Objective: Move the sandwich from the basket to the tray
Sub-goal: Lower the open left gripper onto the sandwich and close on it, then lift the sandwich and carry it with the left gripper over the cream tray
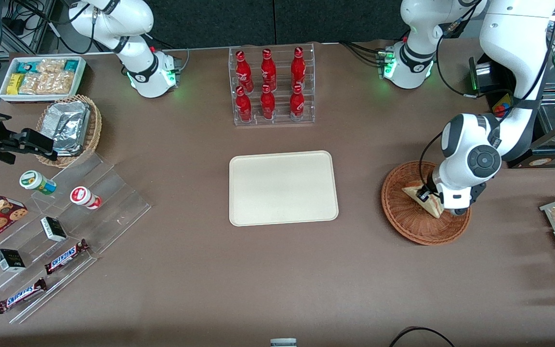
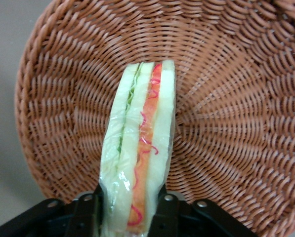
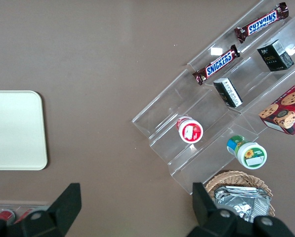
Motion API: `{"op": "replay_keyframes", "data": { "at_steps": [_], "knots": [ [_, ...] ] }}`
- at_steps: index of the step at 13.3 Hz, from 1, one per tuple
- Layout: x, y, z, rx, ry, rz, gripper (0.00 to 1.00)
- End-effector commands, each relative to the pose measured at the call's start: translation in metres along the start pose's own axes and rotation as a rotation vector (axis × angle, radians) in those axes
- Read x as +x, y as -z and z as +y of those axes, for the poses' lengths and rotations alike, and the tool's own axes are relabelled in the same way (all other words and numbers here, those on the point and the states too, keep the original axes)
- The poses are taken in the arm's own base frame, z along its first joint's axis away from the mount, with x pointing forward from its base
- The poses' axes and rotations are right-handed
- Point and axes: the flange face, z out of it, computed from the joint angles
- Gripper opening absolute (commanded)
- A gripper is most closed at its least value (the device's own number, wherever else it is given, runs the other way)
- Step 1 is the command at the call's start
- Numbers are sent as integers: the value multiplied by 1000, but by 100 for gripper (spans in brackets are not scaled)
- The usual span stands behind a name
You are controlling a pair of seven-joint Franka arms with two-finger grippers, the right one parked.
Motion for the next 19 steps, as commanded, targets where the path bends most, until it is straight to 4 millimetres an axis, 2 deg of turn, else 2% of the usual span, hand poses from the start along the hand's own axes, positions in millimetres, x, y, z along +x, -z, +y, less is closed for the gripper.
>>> {"op": "replay_keyframes", "data": {
  "at_steps": [1, 3, 5, 6, 7, 10, 12, 14, 19],
  "knots": [
    [0, 41, -5, 52, 4, 2, 0],
    [-2, 88, 7, 95, -8, -20, 0],
    [-24, 130, 30, 94, -54, -25, 0],
    [-34, 142, 38, 87, -76, -21, 0],
    [-52, 151, 51, 70, -112, -18, 0],
    [-109, 165, 87, 32, -230, -15, 0],
    [-140, 164, 112, 8, -308, -25, 0],
    [-180, 162, 141, -28, -422, -23, 0],
    [-265, 134, 234, -78, -653, -58, 0]
  ]
}}
